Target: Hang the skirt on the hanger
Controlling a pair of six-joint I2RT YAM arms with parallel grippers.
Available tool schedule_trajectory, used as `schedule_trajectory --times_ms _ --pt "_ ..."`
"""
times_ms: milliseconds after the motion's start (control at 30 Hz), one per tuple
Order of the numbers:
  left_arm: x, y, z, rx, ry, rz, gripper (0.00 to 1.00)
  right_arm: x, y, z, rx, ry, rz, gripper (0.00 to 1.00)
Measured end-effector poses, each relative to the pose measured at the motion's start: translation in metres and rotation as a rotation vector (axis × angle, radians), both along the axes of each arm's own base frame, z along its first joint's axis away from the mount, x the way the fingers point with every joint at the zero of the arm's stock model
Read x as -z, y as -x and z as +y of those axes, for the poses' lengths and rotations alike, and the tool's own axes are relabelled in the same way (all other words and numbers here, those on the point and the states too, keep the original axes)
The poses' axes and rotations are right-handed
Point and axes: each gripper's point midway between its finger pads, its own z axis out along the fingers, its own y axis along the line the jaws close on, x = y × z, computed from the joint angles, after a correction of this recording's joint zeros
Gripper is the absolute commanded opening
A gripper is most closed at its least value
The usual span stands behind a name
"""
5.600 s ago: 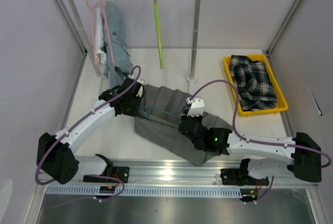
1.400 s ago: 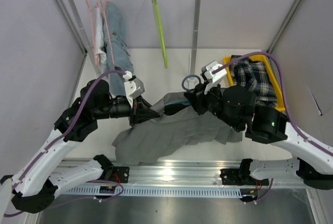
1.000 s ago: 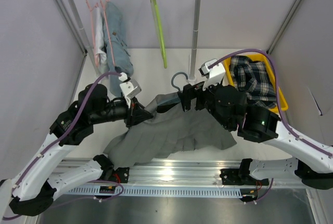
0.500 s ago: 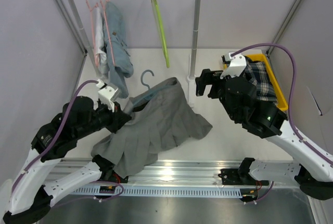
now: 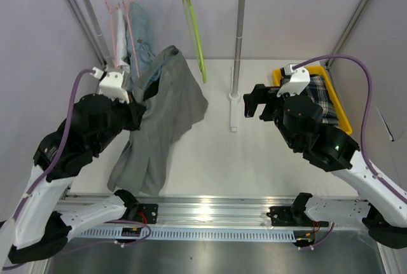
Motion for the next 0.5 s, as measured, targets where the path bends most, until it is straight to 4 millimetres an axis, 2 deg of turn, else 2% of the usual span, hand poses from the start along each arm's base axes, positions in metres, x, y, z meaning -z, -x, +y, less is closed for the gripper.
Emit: schedule_trajectory --times_ms 133,267,367,500 --pt "-0.024 -0.027 -0.007 -0.074 0.01 -0.045 0.0 0.002 0.001 -0.002 0.0 0.005 0.008 0.97" --pt "-0.032 -0.054 -0.016 -0.139 0.0 -0.069 0.0 0.005 0.003 -0.003 -0.004 0.017 0.018 0.98" --pt "-0.039 -0.068 -0.018 -0.174 -0.001 -0.086 0.0 0.006 0.004 -0.004 -0.006 0.02 0.022 0.97" --pt "-0.063 -0.086 -0.02 -0.206 0.029 -0.138 0.0 0.007 0.006 -0.006 -0.007 0.021 0.026 0.97"
